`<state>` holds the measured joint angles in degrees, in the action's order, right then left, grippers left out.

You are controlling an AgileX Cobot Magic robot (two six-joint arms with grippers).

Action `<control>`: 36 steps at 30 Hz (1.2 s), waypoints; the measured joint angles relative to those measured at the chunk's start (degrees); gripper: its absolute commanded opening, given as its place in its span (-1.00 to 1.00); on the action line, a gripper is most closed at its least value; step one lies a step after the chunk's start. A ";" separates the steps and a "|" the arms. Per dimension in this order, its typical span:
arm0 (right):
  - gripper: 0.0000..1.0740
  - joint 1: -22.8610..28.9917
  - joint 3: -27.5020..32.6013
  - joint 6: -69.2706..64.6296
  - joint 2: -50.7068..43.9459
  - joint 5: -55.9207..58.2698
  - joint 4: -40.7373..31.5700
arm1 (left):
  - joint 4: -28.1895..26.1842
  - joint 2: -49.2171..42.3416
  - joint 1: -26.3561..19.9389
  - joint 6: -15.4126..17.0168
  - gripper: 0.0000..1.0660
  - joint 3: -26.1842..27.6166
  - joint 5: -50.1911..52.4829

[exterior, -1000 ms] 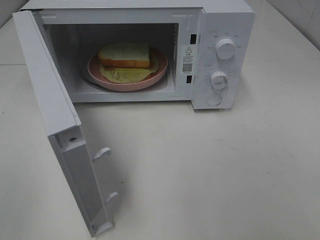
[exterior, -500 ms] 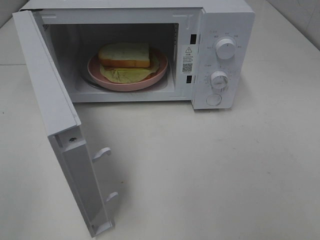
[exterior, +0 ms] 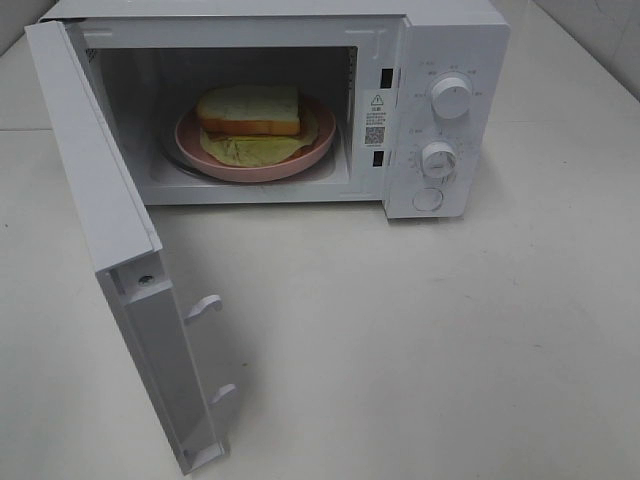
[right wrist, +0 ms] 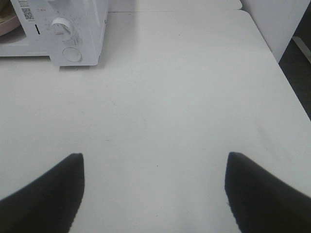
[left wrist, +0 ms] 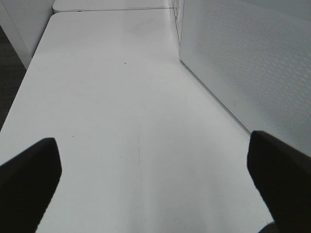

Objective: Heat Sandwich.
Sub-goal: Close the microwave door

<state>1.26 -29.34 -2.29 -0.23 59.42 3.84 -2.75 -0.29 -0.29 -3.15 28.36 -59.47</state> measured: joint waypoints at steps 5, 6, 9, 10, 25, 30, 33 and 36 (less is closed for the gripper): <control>0.42 0.00 0.00 0.00 0.00 0.00 0.00 | -0.11 0.00 0.00 0.00 0.92 0.00 0.00; 0.42 0.00 0.00 0.00 0.00 0.00 0.00 | -0.11 0.00 0.00 0.00 0.92 0.00 0.00; 0.42 0.00 0.00 0.00 0.00 0.00 0.00 | -0.11 0.23 0.00 0.23 0.91 0.00 0.00; 0.42 0.00 0.00 0.00 0.00 0.00 0.00 | -0.11 0.52 0.00 0.23 0.89 0.00 0.00; 0.42 0.00 0.00 0.06 0.00 0.00 0.00 | -0.11 16.56 0.00 0.23 -0.32 2.92 11.06; 0.42 0.00 0.00 0.06 0.00 0.00 0.00 | -0.11 20.97 0.00 0.23 -0.95 2.92 15.58; 0.42 0.00 0.00 0.06 0.00 0.00 0.00 | -0.11 23.09 0.00 0.23 -1.00 2.92 16.67; 0.42 0.00 0.00 0.06 0.00 0.00 0.00 | -0.11 26.13 0.00 0.23 -1.00 2.92 18.05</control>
<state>1.26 -29.34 -2.23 -0.23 59.42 3.84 -2.86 25.84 -0.29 -2.92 31.28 -41.42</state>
